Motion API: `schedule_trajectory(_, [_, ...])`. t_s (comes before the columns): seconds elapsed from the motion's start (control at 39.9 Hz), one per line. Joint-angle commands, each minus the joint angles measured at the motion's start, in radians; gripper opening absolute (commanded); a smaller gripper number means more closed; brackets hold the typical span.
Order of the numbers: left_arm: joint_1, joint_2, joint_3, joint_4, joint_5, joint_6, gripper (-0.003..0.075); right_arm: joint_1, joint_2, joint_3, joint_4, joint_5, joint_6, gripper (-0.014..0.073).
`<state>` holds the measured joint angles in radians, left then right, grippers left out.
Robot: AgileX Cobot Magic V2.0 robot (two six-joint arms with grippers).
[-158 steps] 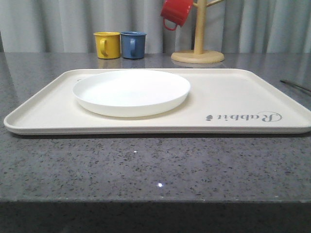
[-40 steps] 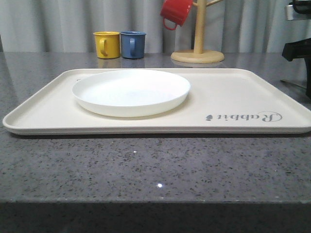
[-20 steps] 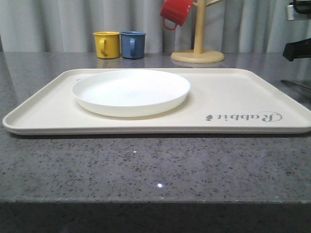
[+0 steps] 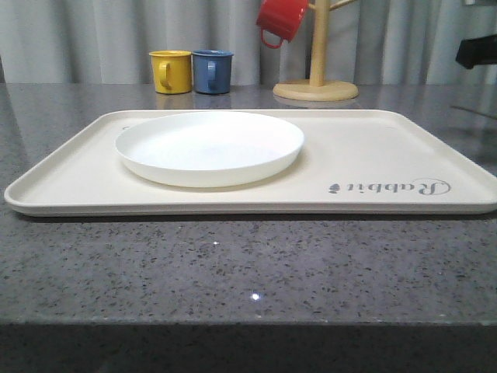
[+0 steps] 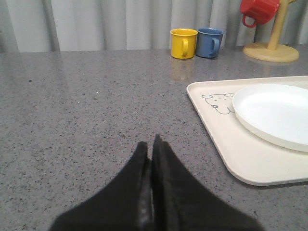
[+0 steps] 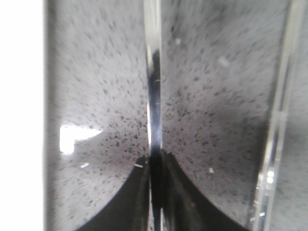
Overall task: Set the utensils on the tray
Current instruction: 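Lower the right gripper onto the fork and grasp it, then carry the fork onto the tray beside the plate and lower it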
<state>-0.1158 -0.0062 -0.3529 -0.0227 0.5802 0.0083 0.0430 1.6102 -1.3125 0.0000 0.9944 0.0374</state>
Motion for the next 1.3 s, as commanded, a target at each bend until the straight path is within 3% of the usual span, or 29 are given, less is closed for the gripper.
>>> schedule_trajectory(0.0, [0.000, -0.016, -0.025, -0.009, -0.082, -0.008, -0.0018, 0.000, -0.060, -0.073, 0.000, 0.027, -0.008, 0.0056])
schedule_trajectory(0.18, [0.000, -0.016, -0.025, -0.009, -0.082, -0.008, -0.0018, 0.048, -0.078, -0.125, 0.035, 0.066, 0.048, 0.0056])
schedule_trajectory(0.7, [0.000, -0.016, -0.025, -0.009, -0.082, -0.008, -0.0018, 0.449, 0.062, -0.218, -0.071, 0.031, 0.462, 0.0056])
schedule_trajectory(0.95, [0.000, -0.016, -0.025, -0.009, -0.082, -0.008, -0.0018, 0.471, 0.177, -0.327, -0.106, 0.094, 0.521, 0.0056])
schedule_trajectory(1.28, [0.000, -0.016, -0.025, -0.009, -0.082, -0.008, -0.0018, 0.471, 0.217, -0.334, -0.133, 0.128, 0.565, 0.0059])
